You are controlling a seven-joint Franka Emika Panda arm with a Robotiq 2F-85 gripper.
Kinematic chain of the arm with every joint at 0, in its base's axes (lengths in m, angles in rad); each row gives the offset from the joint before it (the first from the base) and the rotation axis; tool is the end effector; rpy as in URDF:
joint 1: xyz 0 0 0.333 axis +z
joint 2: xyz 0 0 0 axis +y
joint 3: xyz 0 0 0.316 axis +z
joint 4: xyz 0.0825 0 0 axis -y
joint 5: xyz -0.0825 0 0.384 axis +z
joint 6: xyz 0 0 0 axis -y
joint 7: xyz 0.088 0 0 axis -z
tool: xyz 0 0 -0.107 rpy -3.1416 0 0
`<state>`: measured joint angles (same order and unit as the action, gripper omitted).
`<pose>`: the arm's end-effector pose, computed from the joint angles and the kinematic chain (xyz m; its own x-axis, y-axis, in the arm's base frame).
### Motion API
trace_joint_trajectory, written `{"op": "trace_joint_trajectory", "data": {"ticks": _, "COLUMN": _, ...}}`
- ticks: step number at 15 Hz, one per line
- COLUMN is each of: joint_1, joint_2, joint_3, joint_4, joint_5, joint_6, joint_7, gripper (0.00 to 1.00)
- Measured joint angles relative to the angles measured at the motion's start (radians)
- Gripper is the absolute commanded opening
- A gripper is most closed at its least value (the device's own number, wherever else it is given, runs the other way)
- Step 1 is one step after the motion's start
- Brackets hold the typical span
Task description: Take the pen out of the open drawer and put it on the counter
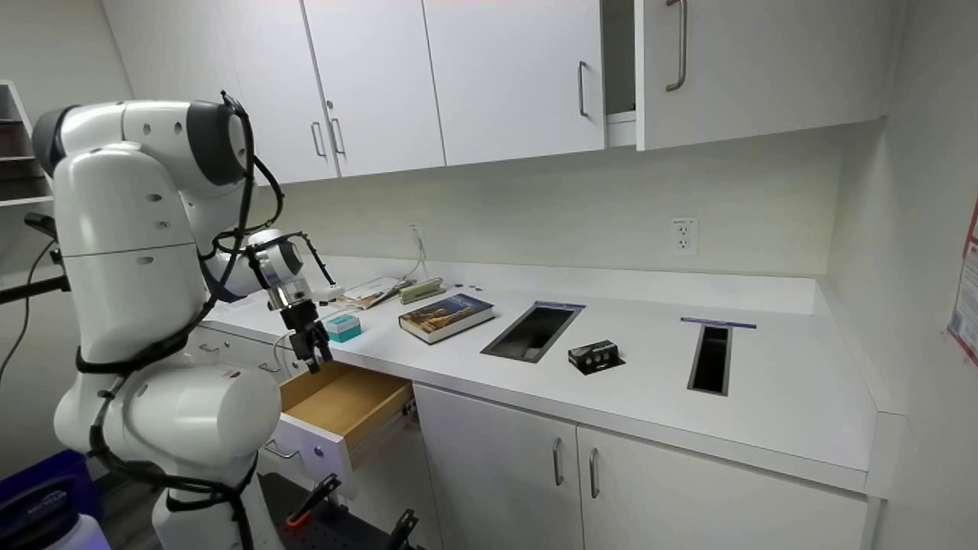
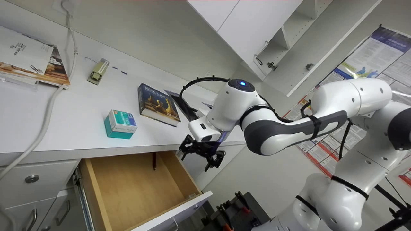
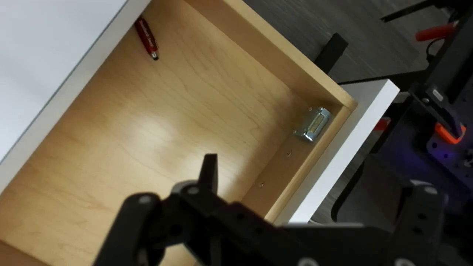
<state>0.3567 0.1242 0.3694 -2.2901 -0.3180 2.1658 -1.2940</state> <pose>0.3805 0.3227 0.2839 -0.6165 0.7534 -0.2287 0.7873 0.5854 -0.1935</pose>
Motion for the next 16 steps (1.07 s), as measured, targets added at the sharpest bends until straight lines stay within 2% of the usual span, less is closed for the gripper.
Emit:
{"op": "trace_joint_trajectory", "data": {"ticks": 2, "joint_1": -0.008, "joint_2": 0.022, "joint_3": -0.003, "joint_4": -0.008, "joint_5": -0.043, "joint_6": 0.050, "joint_7": -0.086, "gripper": 1.00}}
{"op": "trace_joint_trajectory", "data": {"ticks": 6, "joint_1": -0.036, "joint_2": 0.061, "joint_3": -0.026, "joint_4": -0.053, "joint_5": -0.139, "joint_6": 0.255, "joint_7": -0.237, "gripper": 1.00}}
{"op": "trace_joint_trajectory", "data": {"ticks": 9, "joint_1": -0.047, "joint_2": 0.091, "joint_3": -0.056, "joint_4": -0.085, "joint_5": -0.273, "joint_6": 0.407, "joint_7": -0.275, "gripper": 1.00}}
{"op": "trace_joint_trajectory", "data": {"ticks": 11, "joint_1": -0.046, "joint_2": 0.117, "joint_3": -0.069, "joint_4": -0.086, "joint_5": -0.335, "joint_6": 0.429, "joint_7": -0.264, "gripper": 1.00}}
{"op": "trace_joint_trajectory", "data": {"ticks": 16, "joint_1": -0.043, "joint_2": 0.132, "joint_3": -0.070, "joint_4": -0.082, "joint_5": -0.344, "joint_6": 0.433, "joint_7": -0.264, "gripper": 1.00}}
